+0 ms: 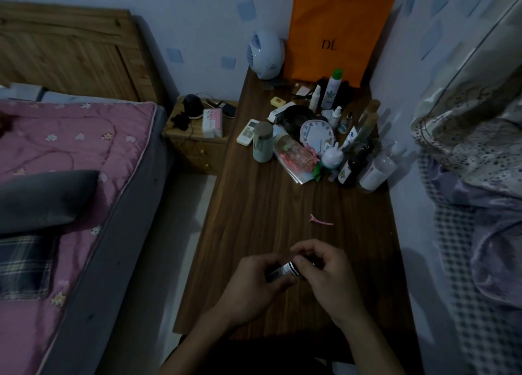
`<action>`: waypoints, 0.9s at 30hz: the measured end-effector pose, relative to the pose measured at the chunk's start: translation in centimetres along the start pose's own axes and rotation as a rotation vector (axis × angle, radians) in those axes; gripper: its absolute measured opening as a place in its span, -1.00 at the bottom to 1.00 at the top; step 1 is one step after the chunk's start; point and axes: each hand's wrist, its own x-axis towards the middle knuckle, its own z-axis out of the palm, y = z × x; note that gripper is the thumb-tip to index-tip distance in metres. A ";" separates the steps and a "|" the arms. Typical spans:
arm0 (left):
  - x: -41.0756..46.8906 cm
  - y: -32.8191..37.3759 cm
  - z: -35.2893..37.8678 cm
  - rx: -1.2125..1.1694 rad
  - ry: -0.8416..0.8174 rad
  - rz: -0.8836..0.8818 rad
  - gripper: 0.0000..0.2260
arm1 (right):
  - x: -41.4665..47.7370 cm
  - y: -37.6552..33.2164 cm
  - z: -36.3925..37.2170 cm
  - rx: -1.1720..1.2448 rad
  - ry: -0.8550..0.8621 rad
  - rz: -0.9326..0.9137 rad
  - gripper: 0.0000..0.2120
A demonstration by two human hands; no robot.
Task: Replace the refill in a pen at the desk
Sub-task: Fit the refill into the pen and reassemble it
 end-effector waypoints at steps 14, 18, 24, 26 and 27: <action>-0.1 -0.2 -0.2 0.247 -0.005 0.078 -0.83 | 0.2 0.8 -0.4 -0.042 -0.058 -0.005 -0.90; -0.1 -0.2 -0.3 0.232 0.004 0.051 -0.85 | 0.4 1.2 -0.7 -0.047 -0.069 -0.019 -0.87; -0.1 -0.1 -0.3 0.194 0.000 0.027 -0.90 | 0.3 1.1 -0.5 -0.031 -0.068 -0.013 -0.84; -0.1 -0.2 -0.4 0.148 -0.023 -0.005 -0.91 | 0.3 1.0 -0.6 0.015 -0.036 -0.012 -0.84; -0.1 -0.2 -0.6 0.142 -0.040 -0.024 -0.92 | 0.3 0.9 -0.7 0.037 -0.018 -0.012 -0.83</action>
